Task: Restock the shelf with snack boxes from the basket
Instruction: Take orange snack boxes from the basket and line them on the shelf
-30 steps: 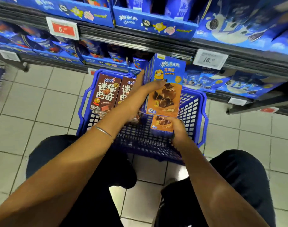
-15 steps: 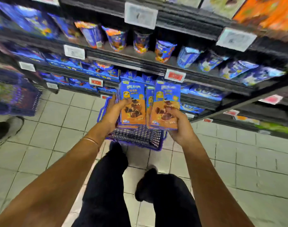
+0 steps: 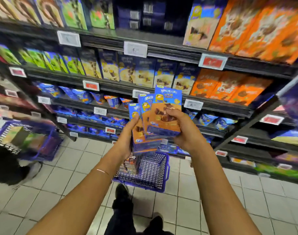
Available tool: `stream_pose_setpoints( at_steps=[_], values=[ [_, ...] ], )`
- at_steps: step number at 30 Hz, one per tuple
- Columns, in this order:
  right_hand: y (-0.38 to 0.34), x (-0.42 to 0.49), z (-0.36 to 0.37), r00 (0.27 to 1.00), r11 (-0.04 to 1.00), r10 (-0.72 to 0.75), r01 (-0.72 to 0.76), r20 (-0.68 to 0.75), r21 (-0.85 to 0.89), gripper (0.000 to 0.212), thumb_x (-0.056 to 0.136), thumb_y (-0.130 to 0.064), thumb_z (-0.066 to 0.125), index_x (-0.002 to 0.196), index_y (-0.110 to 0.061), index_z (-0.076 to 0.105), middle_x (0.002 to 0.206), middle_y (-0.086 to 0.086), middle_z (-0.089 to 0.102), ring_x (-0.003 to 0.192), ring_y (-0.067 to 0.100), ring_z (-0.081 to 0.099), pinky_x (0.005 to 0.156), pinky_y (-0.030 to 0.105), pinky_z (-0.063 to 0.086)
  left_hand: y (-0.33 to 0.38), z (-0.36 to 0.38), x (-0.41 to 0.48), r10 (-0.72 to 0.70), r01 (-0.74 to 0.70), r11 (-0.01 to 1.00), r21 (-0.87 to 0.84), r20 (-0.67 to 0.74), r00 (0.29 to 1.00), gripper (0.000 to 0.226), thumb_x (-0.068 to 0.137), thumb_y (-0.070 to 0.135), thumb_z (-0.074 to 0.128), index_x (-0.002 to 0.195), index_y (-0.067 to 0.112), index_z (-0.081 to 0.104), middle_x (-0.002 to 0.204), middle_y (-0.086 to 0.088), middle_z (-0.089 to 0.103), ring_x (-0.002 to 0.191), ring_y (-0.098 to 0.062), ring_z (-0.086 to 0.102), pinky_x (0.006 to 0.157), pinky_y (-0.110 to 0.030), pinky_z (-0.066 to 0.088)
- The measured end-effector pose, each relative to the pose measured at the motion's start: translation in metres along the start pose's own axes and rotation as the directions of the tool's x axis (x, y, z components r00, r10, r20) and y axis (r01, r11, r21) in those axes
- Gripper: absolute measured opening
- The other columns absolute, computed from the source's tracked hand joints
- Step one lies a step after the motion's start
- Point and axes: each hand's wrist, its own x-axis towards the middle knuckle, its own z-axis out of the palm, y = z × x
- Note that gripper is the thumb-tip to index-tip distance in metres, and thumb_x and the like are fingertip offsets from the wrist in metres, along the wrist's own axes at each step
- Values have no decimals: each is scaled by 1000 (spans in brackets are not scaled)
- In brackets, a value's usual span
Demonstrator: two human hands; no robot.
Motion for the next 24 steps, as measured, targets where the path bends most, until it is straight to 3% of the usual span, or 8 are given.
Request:
stream_pose_setpoints(
  at_steps=[2, 5, 10, 14, 17, 20, 22, 24],
  values=[
    [-20, -10, 9, 1000, 1000, 6, -5, 15, -18, 21, 94, -22, 60, 105, -11, 74, 96, 11, 77, 86, 28, 72, 84, 39, 55, 9, 16, -7, 22, -20, 999, -32, 64, 998, 61, 110, 55, 35, 108, 22, 86, 113, -10, 81, 96, -26, 81, 74, -37, 65],
    [-48, -18, 23, 999, 997, -41, 42, 18, -65, 34, 94, -25, 62, 120, -4, 71, 118, 21, 72, 112, 42, 66, 104, 54, 47, 29, 34, -13, 45, -42, 998, -50, 77, 996, 61, 104, 65, 44, 109, 20, 86, 117, -13, 80, 95, -30, 81, 72, -39, 65],
    [-105, -25, 42, 983, 983, -174, 177, 60, -44, 20, 94, -22, 63, 103, -10, 75, 108, 18, 74, 94, 31, 69, 103, 51, 48, 80, 57, -15, 108, -101, 992, -69, 97, 989, 59, 95, 66, 56, 107, 16, 85, 105, -14, 82, 83, -31, 80, 65, -38, 64],
    [-155, -24, 55, 941, 946, -316, 323, 125, -40, 25, 92, -21, 64, 74, -18, 81, 78, 5, 77, 70, 20, 73, 79, 36, 57, 128, 74, -16, 145, -137, 989, -62, 139, 980, 59, 98, 68, 54, 105, 18, 85, 98, -10, 82, 80, -30, 79, 67, -37, 63],
    [-189, -23, 66, 900, 905, -418, 425, 124, -30, 24, 91, -21, 66, 72, -22, 81, 80, 4, 77, 69, 19, 74, 64, 30, 60, 162, 85, -18, 158, -151, 987, -58, 157, 975, 54, 96, 71, 58, 109, 23, 79, 98, -8, 80, 80, -30, 77, 70, -39, 61],
    [-216, -23, 81, 875, 878, -471, 478, 109, -41, 13, 88, -24, 70, 87, -17, 81, 97, 11, 78, 83, 26, 75, 76, 37, 61, 192, 90, -17, 169, -162, 985, -53, 199, 965, 54, 93, 71, 63, 105, 21, 81, 95, -8, 80, 76, -31, 77, 67, -39, 61],
    [-228, -20, 93, 858, 859, -499, 508, 123, -64, 13, 87, -23, 71, 87, -15, 81, 102, 15, 77, 88, 28, 75, 85, 39, 59, 210, 92, -17, 154, -149, 988, -39, 232, 960, 56, 92, 72, 64, 104, 20, 80, 94, -8, 79, 75, -31, 76, 66, -39, 60],
    [-238, -15, 106, 830, 827, -539, 553, 143, -96, 13, 86, -22, 71, 84, -14, 82, 99, 14, 78, 85, 26, 76, 83, 37, 60, 226, 89, -16, 124, -124, 992, -15, 237, 964, 58, 89, 74, 66, 103, 20, 79, 95, -9, 78, 76, -32, 75, 69, -40, 59]
  ],
)
